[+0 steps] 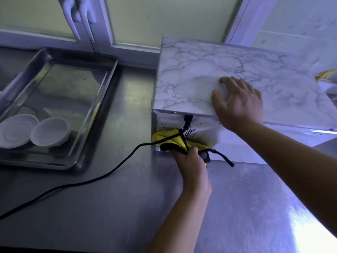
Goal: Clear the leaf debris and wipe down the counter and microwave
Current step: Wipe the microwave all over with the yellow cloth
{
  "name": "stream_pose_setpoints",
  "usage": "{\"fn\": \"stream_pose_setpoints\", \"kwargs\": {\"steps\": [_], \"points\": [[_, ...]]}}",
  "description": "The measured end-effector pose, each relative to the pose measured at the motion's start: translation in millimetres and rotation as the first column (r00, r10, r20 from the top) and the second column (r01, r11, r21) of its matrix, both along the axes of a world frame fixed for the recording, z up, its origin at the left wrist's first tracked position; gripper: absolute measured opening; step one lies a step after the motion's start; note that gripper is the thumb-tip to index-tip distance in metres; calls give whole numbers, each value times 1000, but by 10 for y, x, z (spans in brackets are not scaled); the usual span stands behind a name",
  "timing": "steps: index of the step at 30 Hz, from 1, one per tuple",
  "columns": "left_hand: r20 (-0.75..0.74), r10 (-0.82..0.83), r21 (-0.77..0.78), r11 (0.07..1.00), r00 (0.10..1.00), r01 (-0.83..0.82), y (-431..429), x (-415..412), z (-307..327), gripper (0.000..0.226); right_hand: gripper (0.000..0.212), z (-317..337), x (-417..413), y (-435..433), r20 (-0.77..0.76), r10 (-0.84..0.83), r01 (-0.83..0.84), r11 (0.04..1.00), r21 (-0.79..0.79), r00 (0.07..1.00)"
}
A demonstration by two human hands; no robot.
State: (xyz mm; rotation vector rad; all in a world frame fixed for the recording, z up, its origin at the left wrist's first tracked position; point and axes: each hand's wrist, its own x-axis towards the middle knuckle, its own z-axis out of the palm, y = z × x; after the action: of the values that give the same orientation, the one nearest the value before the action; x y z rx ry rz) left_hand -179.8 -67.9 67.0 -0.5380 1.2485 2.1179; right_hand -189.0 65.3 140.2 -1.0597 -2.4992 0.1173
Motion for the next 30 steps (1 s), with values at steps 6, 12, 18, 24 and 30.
{"fn": "stream_pose_setpoints", "kwargs": {"steps": [6, 12, 18, 24, 30], "points": [[-582, -296, -391, 919, 758, 58, 110, 273, -222, 51, 51, -21, -7, 9, -11, -10, 10, 1000, 4, 1000], [-589, -804, -807, 582, 78, -98, -152, 200, -864, 122, 52, -9, -4, 0, -17, -7, 7, 1000, 5, 1000], [-479, -867, -857, 496, 139, 139, -325, 168, -1091, 102, 55, -13, -7, 4, -7, -21, 21, 1000, -6, 1000], [-549, -669, -606, 731, 501, 313, -589, 170, -764, 90, 53, -9, -17, 8, -19, -31, 31, 1000, -1, 999], [-959, -266, -270, 962, 95, -29, -488, 144, -264, 86, 53, -11, -7, 3, -30, -34, 34, 999, -1, 999]]}}
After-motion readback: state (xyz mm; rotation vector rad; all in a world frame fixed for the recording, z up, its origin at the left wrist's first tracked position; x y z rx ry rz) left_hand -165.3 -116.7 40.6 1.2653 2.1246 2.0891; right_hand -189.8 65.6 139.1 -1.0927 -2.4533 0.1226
